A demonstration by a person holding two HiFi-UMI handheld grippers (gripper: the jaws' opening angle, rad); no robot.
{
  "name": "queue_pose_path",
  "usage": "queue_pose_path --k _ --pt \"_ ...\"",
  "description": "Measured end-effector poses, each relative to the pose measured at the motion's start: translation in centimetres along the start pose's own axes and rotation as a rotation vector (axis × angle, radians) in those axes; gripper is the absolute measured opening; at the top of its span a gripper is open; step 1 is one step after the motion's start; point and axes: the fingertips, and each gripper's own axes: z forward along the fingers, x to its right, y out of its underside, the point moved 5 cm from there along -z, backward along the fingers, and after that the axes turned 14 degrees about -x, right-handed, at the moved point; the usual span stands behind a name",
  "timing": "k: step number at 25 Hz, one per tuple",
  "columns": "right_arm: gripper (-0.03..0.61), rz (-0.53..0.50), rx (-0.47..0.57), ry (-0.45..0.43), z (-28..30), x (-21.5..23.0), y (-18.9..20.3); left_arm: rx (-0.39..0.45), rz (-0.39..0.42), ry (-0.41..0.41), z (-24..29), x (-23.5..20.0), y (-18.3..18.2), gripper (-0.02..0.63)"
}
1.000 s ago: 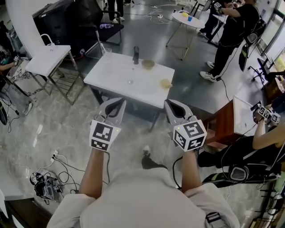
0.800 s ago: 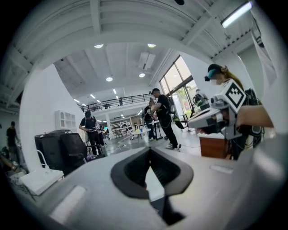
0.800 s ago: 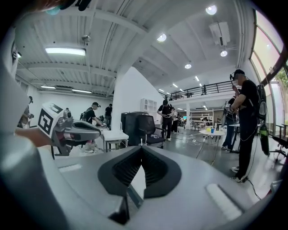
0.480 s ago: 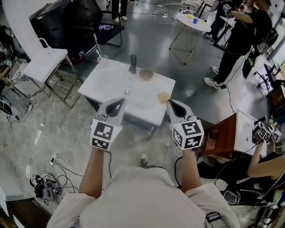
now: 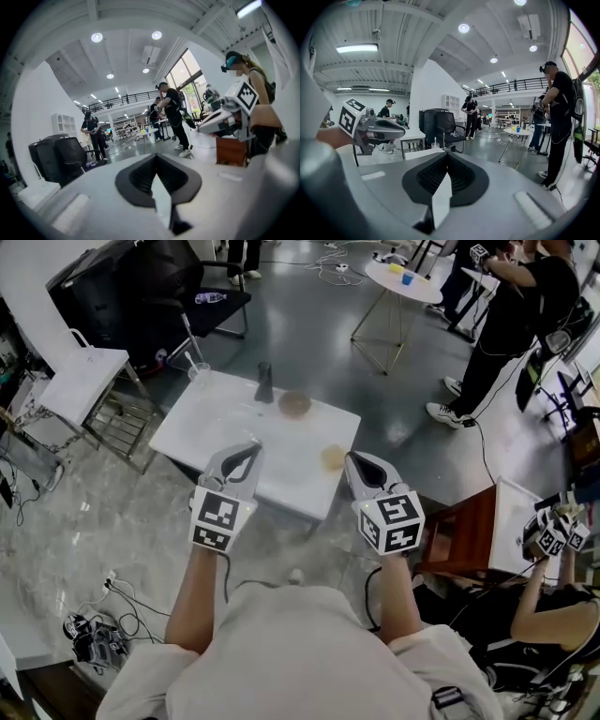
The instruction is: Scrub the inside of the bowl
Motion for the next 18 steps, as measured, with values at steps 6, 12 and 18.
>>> queue_pose_path --k 6,12,18 --pt "0.008 0.033 -0.025 0.005 2.2 2.0 0.9 -0.056 -0.007 0.013 3.7 -0.6 0.3 0.003" --pt "0.05 0.097 -0.067 0.022 5.0 5.1 2.1 -0.087 0.012 0.049 9.2 -2.0 0.0 0.005" --pt "0.091 0.158 -0.133 0.041 9.6 8.4 2.7 -0.143 0.052 0.118 16.6 -4.3 0.3 0.005"
